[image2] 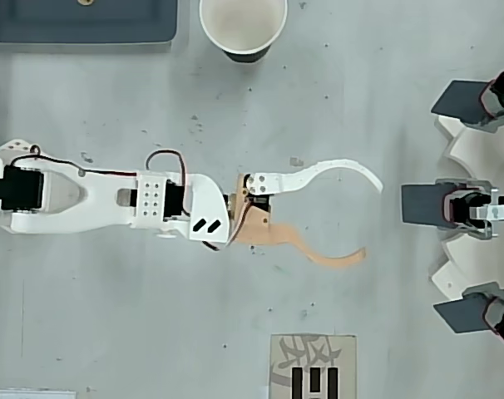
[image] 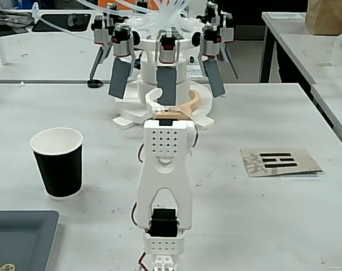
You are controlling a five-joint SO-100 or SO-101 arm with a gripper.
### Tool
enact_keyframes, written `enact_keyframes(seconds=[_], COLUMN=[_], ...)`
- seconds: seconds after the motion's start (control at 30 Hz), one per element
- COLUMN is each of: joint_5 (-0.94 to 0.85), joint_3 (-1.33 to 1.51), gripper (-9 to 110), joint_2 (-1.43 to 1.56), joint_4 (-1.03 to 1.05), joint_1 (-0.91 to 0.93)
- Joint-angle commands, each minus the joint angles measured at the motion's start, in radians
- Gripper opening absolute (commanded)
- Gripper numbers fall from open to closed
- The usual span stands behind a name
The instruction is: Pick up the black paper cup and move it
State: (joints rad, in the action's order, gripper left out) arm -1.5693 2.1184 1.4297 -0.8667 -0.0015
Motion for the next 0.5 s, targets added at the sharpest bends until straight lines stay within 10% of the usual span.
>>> enact_keyframes(seconds=[0.0, 0.47], joint_5=[-0.009, -0.003], joint_3=[-0.003, 0.179], gripper=[18, 18], joint_2=[0.023, 0.112], joint_4=[-0.034, -0.12], joint_1=[0.008, 0.083])
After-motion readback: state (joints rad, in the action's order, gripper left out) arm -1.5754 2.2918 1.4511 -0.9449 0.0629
